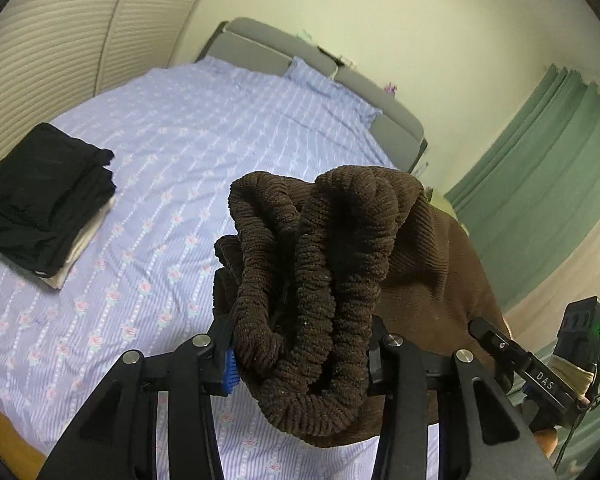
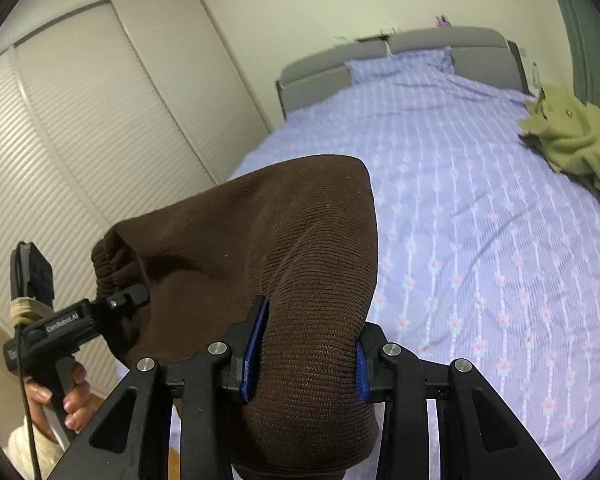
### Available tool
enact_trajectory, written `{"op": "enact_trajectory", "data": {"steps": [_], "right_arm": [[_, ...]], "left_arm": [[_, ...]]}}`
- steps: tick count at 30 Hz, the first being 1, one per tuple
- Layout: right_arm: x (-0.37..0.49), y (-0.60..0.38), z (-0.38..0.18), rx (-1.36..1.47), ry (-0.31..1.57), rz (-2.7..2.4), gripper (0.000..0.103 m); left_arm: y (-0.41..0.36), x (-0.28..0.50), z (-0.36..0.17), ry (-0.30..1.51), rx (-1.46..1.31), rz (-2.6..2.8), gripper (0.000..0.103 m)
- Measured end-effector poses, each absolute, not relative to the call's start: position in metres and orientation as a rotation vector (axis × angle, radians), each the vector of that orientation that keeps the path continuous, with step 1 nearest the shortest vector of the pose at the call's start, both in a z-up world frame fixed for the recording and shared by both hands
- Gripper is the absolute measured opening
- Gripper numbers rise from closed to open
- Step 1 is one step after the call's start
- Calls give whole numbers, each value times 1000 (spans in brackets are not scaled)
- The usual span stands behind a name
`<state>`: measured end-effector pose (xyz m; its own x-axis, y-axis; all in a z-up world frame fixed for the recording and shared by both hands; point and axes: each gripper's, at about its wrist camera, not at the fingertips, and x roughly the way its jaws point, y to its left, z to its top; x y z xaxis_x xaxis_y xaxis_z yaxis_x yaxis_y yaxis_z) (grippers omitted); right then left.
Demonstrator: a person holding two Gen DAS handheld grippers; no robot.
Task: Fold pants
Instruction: 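Carry the bundle with both tools over to the stack of black clothes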
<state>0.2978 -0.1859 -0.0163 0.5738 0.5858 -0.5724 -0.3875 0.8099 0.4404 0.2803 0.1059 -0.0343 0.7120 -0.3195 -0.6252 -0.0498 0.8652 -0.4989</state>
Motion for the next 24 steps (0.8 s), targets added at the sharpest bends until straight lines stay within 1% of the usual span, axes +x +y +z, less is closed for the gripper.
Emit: {"op": "enact_trajectory", "data": {"steps": [5,10,15,24], "right_arm": [[287,-151,3,242,719,623,38],[282,-103,12,225,700,639,38],[277,-37,8,264,714,605,38],[259,109,4,303,785,592,37]], "left_arm": [[145,263,-20,713,-536,-136,41],[202,259,-15,686,-550,-136,41],[280,264,-16,721,-532,-174,41],[436,280,-23,790,-508,-165,41]]}}
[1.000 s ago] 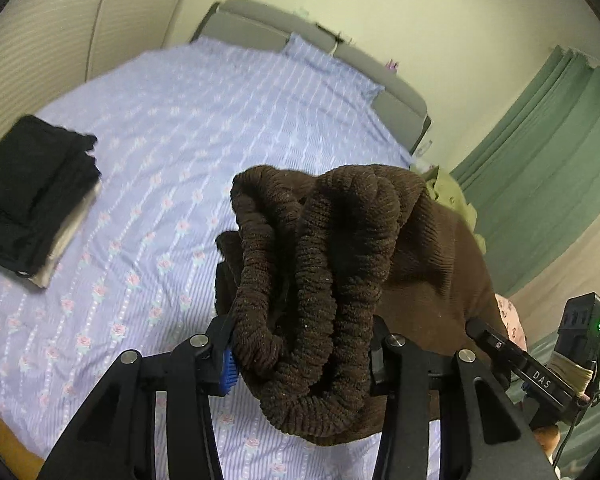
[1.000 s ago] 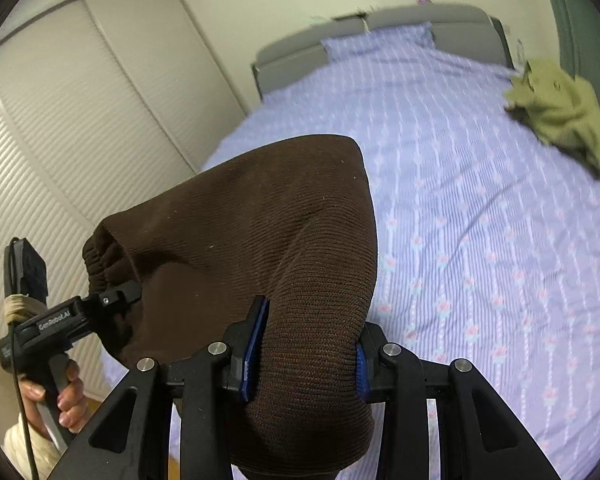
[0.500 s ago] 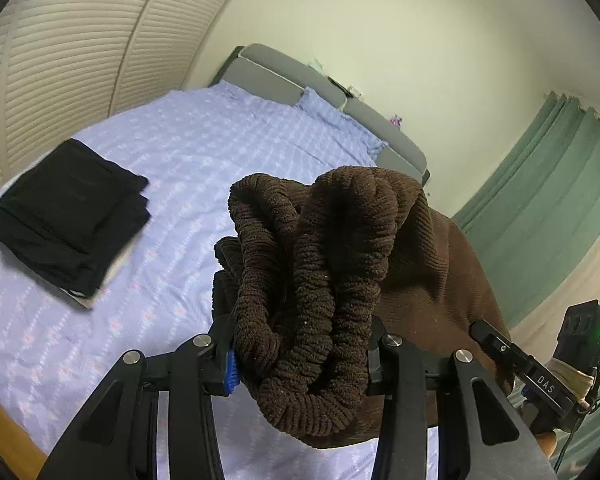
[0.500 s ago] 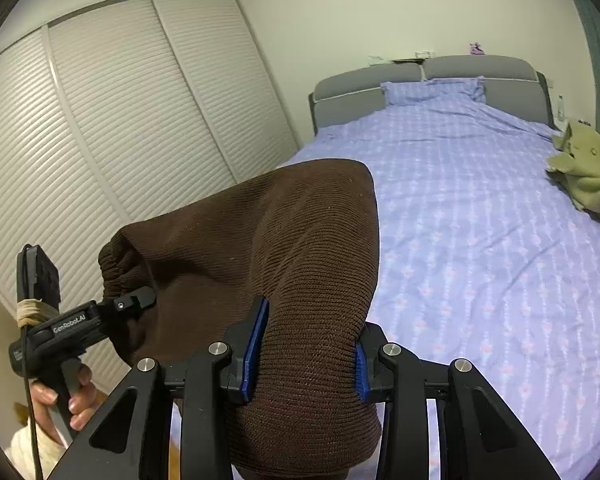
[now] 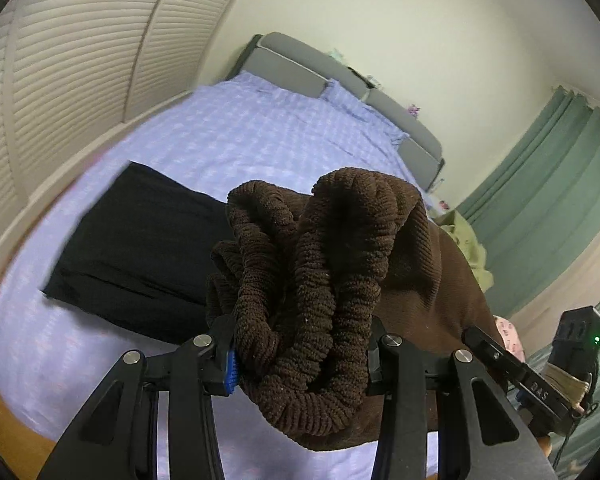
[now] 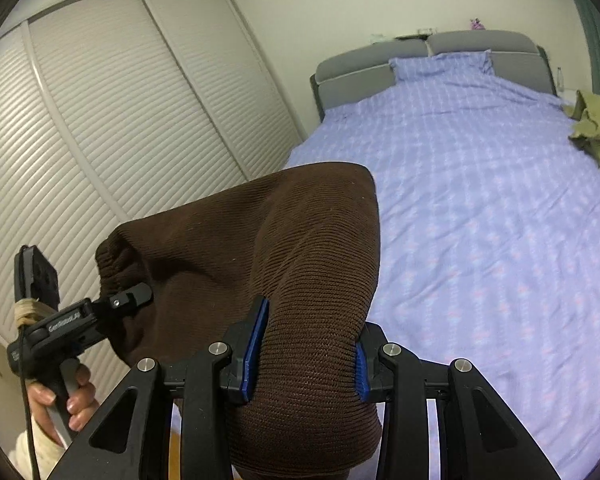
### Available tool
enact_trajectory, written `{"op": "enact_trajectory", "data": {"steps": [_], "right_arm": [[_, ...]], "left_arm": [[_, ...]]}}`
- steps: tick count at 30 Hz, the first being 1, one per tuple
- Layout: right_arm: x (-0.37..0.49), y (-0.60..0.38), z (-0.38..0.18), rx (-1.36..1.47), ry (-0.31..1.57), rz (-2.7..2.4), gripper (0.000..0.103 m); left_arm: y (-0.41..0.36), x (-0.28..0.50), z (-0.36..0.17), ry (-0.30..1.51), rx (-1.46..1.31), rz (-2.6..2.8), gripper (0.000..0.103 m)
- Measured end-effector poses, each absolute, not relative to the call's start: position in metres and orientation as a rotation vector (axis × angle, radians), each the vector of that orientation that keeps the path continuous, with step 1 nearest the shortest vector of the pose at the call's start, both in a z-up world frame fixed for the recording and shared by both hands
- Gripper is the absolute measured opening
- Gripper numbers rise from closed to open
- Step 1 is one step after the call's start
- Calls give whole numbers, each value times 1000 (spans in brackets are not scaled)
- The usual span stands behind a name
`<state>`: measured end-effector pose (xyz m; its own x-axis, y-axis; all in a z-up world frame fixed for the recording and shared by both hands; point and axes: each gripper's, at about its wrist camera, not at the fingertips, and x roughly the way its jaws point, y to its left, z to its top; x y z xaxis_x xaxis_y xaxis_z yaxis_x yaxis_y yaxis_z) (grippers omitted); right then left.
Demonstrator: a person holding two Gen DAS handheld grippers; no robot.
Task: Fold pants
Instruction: 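Carry the bundle with both tools over to the stack of black clothes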
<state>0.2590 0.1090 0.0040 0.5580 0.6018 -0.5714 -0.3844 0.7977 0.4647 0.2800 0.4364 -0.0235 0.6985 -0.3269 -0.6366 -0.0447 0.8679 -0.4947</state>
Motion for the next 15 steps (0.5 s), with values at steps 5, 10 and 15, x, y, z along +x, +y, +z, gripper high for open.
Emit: {"op": "enact_trajectory", "data": {"steps": [5,10,15], "right_arm": [[271,184,7,253,811,648,37],[297,236,6,206,794,685,37],[337,274,-6,199,816,678,37]], "left_arm": [[503,297,-27,769,-507,-106,41],[555,331,-34,763,-519,-80,41],[591,380,-47,779,-513,-89,41]]}}
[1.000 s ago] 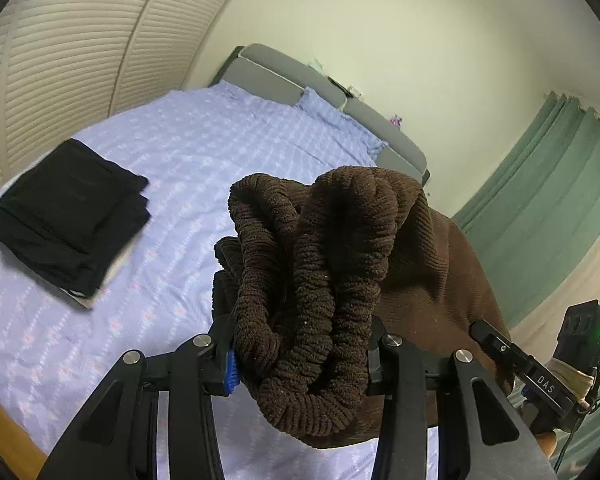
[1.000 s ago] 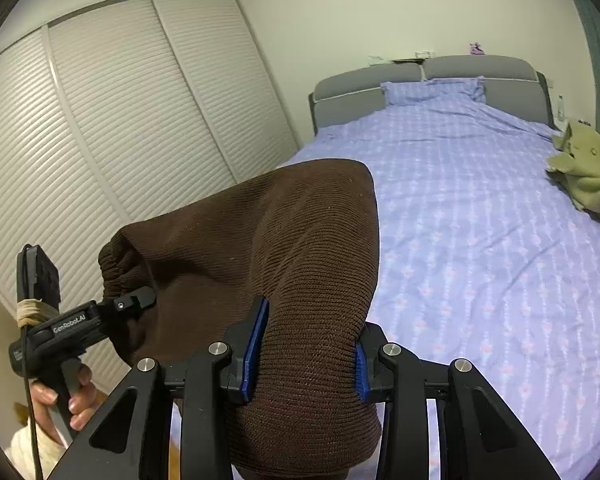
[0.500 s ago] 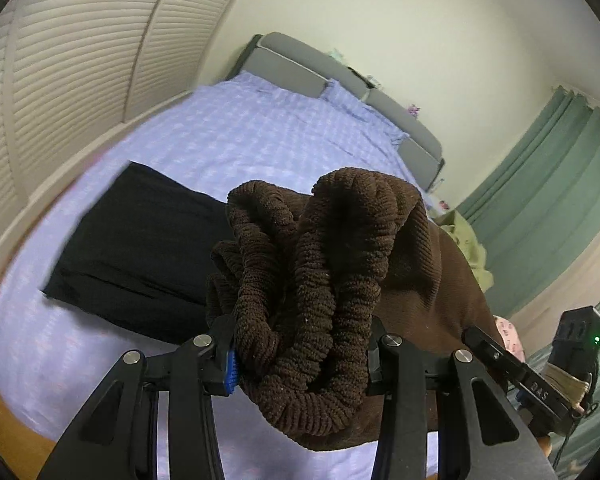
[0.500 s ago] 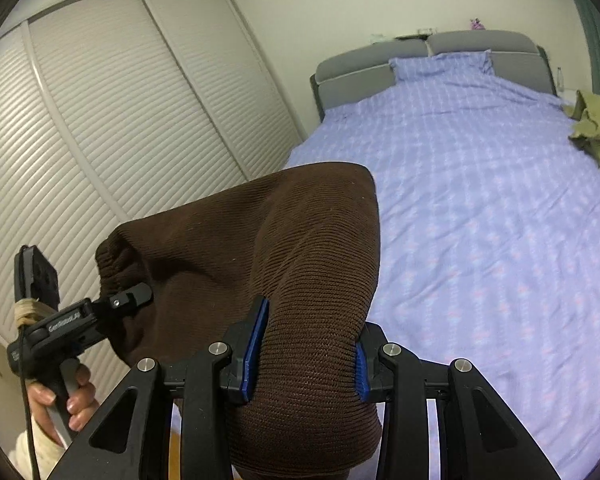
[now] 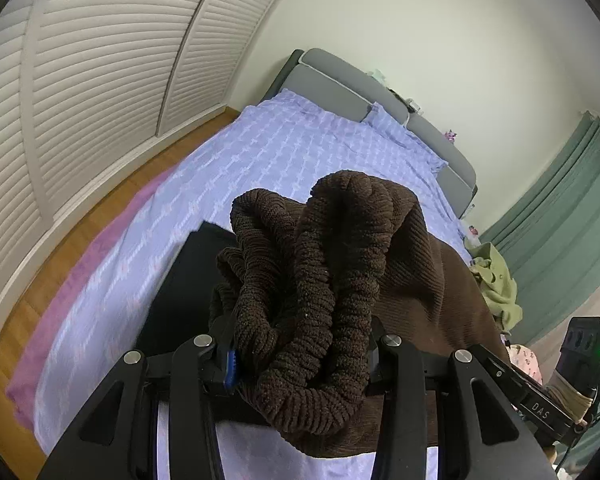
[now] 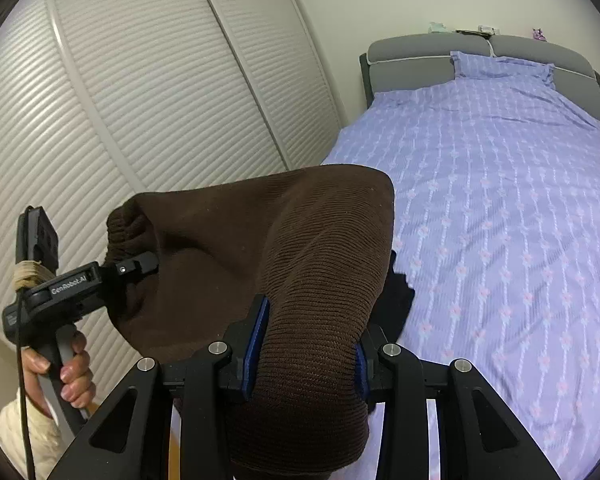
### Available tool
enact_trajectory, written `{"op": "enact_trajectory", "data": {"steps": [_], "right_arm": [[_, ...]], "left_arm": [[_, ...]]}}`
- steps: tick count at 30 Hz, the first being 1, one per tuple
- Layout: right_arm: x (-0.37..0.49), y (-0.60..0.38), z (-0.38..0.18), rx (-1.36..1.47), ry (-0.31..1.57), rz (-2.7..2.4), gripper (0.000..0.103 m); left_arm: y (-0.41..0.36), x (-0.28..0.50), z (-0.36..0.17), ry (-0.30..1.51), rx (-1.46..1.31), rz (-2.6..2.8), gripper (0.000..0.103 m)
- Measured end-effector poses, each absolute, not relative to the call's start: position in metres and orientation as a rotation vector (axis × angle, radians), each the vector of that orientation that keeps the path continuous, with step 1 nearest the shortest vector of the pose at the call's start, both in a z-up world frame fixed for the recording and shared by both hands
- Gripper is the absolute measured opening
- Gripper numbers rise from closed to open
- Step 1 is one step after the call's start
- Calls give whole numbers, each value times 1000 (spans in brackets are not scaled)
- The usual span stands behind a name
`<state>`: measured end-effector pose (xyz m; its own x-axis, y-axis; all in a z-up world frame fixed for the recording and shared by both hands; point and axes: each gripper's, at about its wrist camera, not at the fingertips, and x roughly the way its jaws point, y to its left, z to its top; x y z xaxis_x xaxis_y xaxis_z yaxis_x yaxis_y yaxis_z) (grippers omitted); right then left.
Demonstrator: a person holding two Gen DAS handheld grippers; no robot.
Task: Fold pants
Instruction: 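Carry the bundle with both tools over to the stack of black clothes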
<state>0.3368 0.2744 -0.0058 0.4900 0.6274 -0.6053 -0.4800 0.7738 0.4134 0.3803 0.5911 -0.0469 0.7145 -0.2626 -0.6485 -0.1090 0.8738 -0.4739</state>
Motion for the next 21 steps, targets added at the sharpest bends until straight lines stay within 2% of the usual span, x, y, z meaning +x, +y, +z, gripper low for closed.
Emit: {"op": "enact_trajectory", "data": {"steps": [9,17,19,21], "right_arm": [[403,318,-52,196,932,624,37],[420,322,-113,152,1052,581,37],[421,327,-123,132,1074,581,39],[423,331,-130,104,1096,574,42]], "left_arm": [[623,460,-112,900,-544,-98,41],[624,486,-182,1046,-537,-96,42],[625,488,-195,1081,-532,-81,44],[627,487,-207,1119,-522,-61,51]]}}
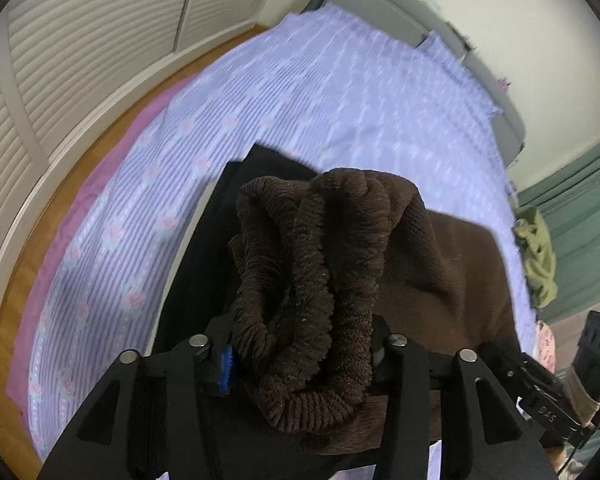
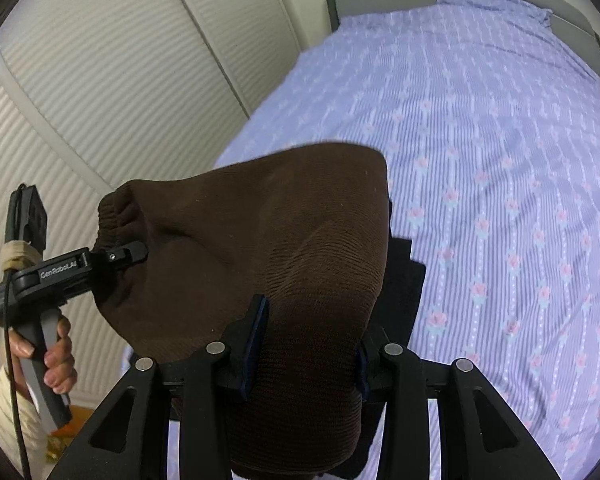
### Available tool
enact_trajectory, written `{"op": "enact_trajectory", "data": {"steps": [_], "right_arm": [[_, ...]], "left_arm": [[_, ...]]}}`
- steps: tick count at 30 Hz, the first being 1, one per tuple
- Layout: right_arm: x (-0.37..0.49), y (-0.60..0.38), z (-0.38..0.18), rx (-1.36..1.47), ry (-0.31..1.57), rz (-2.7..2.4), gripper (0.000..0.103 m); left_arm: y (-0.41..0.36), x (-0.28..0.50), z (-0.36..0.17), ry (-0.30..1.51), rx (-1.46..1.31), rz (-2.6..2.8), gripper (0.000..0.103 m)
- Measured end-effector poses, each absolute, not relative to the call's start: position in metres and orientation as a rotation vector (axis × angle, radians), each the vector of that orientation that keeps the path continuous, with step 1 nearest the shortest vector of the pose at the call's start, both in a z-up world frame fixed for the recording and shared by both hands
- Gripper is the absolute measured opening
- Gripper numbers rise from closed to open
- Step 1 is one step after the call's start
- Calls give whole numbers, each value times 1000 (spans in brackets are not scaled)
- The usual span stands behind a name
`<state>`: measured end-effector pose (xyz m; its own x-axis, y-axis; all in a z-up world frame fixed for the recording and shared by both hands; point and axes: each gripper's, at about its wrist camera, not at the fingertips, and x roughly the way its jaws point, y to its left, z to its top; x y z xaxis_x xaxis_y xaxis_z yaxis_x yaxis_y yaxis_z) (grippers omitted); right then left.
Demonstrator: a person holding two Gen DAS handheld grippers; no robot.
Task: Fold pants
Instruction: 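Carry the bundle with both tools over to the stack of black clothes, then lower the bundle onto the black clothes stack and open both tools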
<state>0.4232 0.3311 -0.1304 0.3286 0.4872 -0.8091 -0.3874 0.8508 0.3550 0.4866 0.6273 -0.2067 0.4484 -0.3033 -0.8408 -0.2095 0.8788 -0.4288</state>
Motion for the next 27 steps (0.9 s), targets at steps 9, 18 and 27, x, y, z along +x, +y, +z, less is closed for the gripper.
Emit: {"op": "enact_trajectory", "data": {"steps": [9,18,27], "right_arm": [[412,346,-130,-2,1098,589,61],[381,318,-68,2,937,641,77],[320,234,6,15,780,594,92]], "left_arm": [[625,462,-180,1133,-274,12,72],[591,419,-105,980,-134,53,86],[501,337,-32,799,-12,53,102]]}}
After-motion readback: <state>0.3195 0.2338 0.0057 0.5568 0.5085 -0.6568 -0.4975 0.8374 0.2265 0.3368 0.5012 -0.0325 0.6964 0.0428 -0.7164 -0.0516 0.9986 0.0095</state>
